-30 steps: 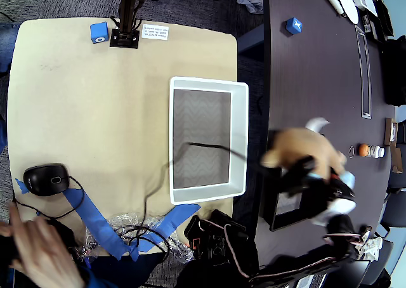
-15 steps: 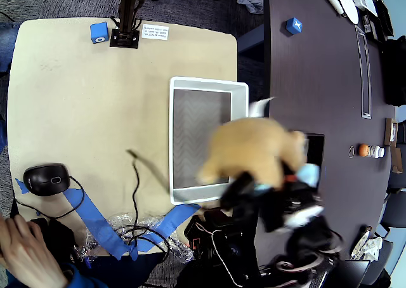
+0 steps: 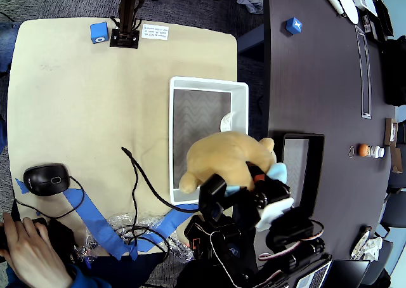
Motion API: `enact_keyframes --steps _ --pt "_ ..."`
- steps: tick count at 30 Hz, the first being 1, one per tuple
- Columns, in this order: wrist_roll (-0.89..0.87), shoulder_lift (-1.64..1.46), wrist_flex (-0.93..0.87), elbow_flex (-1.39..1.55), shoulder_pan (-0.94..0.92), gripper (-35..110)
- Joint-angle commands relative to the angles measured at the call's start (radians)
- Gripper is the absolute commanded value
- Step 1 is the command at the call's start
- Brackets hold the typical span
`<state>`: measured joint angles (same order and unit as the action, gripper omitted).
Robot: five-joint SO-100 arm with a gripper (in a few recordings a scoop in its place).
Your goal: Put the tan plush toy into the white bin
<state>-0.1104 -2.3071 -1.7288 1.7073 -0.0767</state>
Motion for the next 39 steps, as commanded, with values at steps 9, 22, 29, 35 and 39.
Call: enact_keyframes --steps 9,22,29,35,39 --pt "-0.009 0.138 -0.015 -0.005 0.006 0" --pt "-0.012 0.314 -0.009 -0.095 0.006 0" --pt "-0.012 0.448 -0.009 -0.184 0.006 0" --pt "-0.014 0.486 -0.003 -0.201 0.006 0" --pt "-0.014 0.486 -0.002 -0.201 0.006 0"
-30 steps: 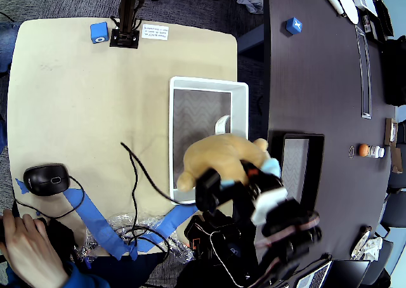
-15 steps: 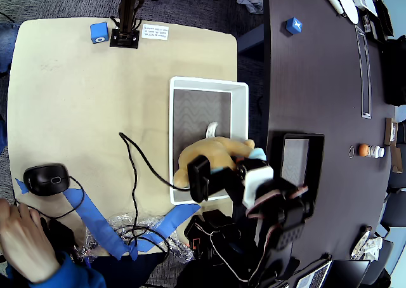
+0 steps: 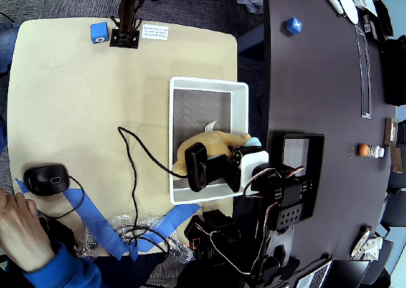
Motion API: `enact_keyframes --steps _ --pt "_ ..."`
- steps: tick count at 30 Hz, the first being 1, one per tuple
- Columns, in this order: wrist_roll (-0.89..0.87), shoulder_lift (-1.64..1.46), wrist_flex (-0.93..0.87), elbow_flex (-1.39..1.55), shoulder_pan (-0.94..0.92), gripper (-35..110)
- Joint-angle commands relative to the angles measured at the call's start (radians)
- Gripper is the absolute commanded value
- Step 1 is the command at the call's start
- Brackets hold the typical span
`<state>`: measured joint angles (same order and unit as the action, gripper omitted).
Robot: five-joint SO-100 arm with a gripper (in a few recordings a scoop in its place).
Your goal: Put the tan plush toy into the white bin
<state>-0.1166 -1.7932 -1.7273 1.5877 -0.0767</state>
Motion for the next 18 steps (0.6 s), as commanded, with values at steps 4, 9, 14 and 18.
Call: enact_keyframes --steps 4,9,14,18 --pt "-0.008 -0.026 -0.002 -0.081 0.002 0" --pt "-0.002 -0.034 -0.002 -0.081 0.0 2" --pt "0.003 -0.041 -0.003 -0.081 0.006 13" --pt "0.002 -0.043 -0.003 -0.083 0.006 23"
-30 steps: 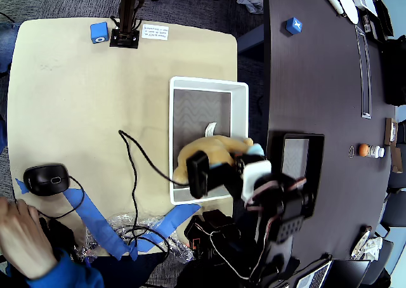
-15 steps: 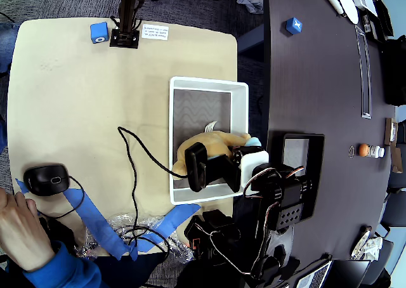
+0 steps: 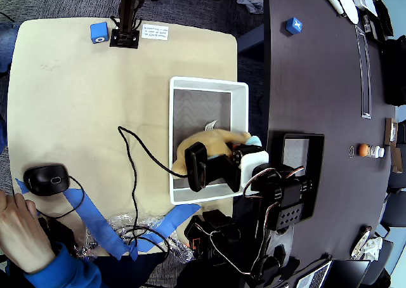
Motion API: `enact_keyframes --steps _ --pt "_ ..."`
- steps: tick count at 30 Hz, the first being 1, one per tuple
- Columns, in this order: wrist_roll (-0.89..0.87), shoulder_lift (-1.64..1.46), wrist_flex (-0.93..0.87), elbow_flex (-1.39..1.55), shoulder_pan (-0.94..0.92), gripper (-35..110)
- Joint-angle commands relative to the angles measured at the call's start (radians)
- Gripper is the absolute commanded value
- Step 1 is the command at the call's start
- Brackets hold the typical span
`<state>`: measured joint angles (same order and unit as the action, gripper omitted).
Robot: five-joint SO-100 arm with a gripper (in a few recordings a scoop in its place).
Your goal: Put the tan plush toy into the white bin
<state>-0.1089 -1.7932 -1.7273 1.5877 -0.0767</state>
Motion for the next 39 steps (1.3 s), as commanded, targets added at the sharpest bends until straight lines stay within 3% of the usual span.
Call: enact_keyframes --steps 1,10,20,39 --pt "-0.006 -0.043 -0.003 -0.083 0.006 25" --pt "-0.012 -0.063 -0.011 -0.083 -0.008 48" --pt "-0.003 -0.316 -0.015 -0.021 -0.011 66" --pt "-0.009 -0.658 -0.017 0.204 -0.213 69"
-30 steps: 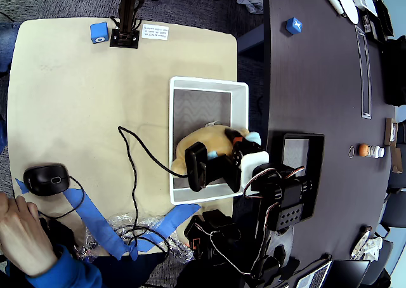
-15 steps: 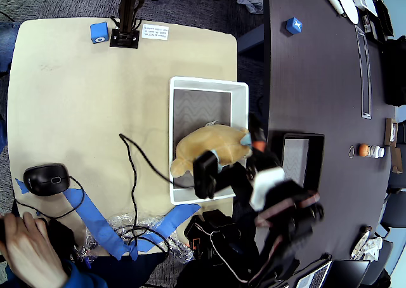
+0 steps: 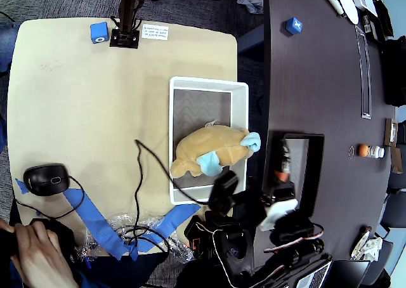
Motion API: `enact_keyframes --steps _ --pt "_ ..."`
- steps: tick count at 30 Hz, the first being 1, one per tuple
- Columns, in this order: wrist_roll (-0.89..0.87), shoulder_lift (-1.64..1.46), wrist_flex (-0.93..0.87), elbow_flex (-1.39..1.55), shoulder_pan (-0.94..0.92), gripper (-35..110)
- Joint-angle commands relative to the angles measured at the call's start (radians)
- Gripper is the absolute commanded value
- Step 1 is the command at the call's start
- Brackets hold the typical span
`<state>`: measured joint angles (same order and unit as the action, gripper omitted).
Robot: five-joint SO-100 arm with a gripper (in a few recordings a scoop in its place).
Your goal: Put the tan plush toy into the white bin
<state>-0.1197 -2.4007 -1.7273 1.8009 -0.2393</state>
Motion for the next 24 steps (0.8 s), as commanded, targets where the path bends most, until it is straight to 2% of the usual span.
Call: enact_keyframes --steps 1,14,24 --pt "0.002 -0.054 -0.017 -0.009 -0.066 69" --pt "-0.003 -0.141 -0.014 -0.008 -0.334 69" --pt "-0.003 -0.149 -0.012 -0.008 -0.459 69"
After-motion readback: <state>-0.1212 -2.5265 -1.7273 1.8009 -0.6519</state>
